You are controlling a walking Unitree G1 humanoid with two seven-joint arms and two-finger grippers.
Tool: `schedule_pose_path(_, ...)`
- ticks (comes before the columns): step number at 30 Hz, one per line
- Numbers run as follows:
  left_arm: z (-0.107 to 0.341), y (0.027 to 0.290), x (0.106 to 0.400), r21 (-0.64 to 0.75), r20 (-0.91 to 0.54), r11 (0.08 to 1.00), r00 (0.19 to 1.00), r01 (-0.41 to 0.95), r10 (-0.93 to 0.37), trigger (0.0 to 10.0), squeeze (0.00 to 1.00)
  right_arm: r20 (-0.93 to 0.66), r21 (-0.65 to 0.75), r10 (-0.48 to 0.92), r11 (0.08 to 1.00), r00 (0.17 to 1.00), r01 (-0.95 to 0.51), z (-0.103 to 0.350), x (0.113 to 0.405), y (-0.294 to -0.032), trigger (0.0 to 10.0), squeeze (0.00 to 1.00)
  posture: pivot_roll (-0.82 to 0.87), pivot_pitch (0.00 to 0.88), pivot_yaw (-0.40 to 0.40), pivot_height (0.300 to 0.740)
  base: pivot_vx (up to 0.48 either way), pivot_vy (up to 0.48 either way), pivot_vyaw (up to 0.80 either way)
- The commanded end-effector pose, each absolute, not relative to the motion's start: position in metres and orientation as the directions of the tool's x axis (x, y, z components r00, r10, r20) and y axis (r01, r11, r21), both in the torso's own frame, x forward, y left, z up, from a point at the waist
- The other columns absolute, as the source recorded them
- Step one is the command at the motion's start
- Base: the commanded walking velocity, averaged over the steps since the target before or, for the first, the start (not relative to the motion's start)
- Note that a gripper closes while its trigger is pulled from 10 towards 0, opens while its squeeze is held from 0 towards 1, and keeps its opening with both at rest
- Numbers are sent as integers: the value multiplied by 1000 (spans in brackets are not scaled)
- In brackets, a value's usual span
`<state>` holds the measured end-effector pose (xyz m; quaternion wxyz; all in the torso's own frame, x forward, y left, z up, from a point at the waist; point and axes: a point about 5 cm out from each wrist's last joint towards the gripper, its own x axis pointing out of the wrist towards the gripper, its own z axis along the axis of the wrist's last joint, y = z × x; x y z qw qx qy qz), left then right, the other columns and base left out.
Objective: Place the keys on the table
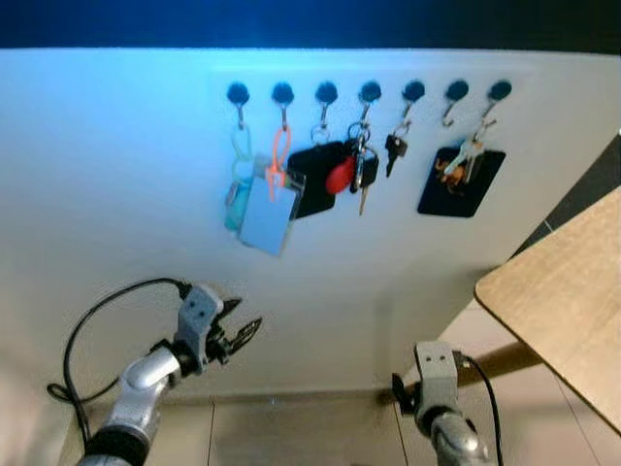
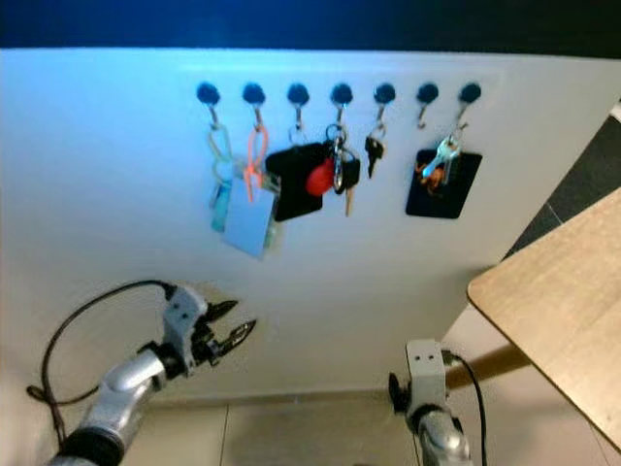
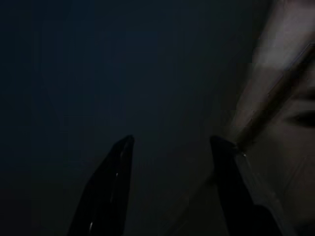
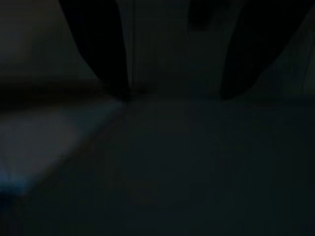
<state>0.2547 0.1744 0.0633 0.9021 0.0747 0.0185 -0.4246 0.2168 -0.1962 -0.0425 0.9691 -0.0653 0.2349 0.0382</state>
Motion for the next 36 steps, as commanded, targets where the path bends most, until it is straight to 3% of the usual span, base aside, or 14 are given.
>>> schedule_pose_path(1,77,171,253,135,-68,589,600,797,-797,10000,0,-428,-121,80,982,900,-145,-39,218,-193,10000,0,20,72,-14,740,0,0,0)
schedule_pose_path(13,134,172,238,207,286,780,726,591,-626,10000,98,-109,-148,267,948,958,-281,8,241,-165,10000,0,24,88,-23,740,0,0,0)
schedule_pose_path(15,140,172,232,228,326,821,753,524,-571,10000,384,-59,-174,334,925,941,-339,20,246,-155,10000,0,23,90,-22,740,0,0,0)
schedule_pose_path(18,142,173,230,195,346,850,777,489,-526,10000,384,-36,-188,363,913,931,-363,25,248,-151,10000,0,21,86,-24,740,0,0,0)
schedule_pose_path(19,144,172,231,182,358,867,790,463,-497,10000,816,-17,-195,378,907,926,-374,30,250,-148,10000,0,23,87,-29,740,0,0,0)
schedule_pose_path(20,144,172,231,182,358,867,790,463,-497,10000,816,-17,-195,378,907,926,-374,30,250,-148,10000,0,23,87,-29,740,0,0,0)
schedule_pose_path(21,147,168,233,190,366,870,789,455,-493,10000,996,3,-202,391,902,920,-383,35,252,-145,10000,0,21,88,-29,740,0,0,0)
schedule_pose_path(24,153,162,234,204,388,874,783,442,-487,10000,1000,35,-212,408,895,912,-392,43,255,-142,10000,0,22,87,-27,740,0,0,0)
schedule_pose_path(25,157,158,235,209,397,871,775,445,-492,10000,1000,51,-216,414,893,909,-395,47,257,-140,10000,0,19,87,-26,740,0,0,0)
schedule_pose_path(28,164,147,234,243,412,862,757,445,-507,10000,580,75,-228,421,890,904,-395,55,260,-139,10000,0,21,86,-26,740,0,0,0)
schedule_pose_path(29,164,147,234,243,412,862,757,445,-507,10000,580,75,-228,421,890,904,-395,55,260,-139,10000,0,21,86,-26,740,0,0,0)
schedule_pose_path(30,164,146,234,249,415,865,758,436,-502,10000,420,78,-230,421,889,903,-395,56,261,-139,10000,0,21,83,-26,740,0,0,0)
schedule_pose_path(31,165,145,235,256,417,868,762,425,-496,10000,75,80,-232,423,888,903,-396,57,260,-139,10000,0,21,84,-26,740,0,0,0)
schedule_pose_path(36,168,143,239,260,429,889,780,377,-456,10000,0,84,-232,425,888,901,-397,60,260,-137,10000,0,24,83,-24,740,0,0,0)
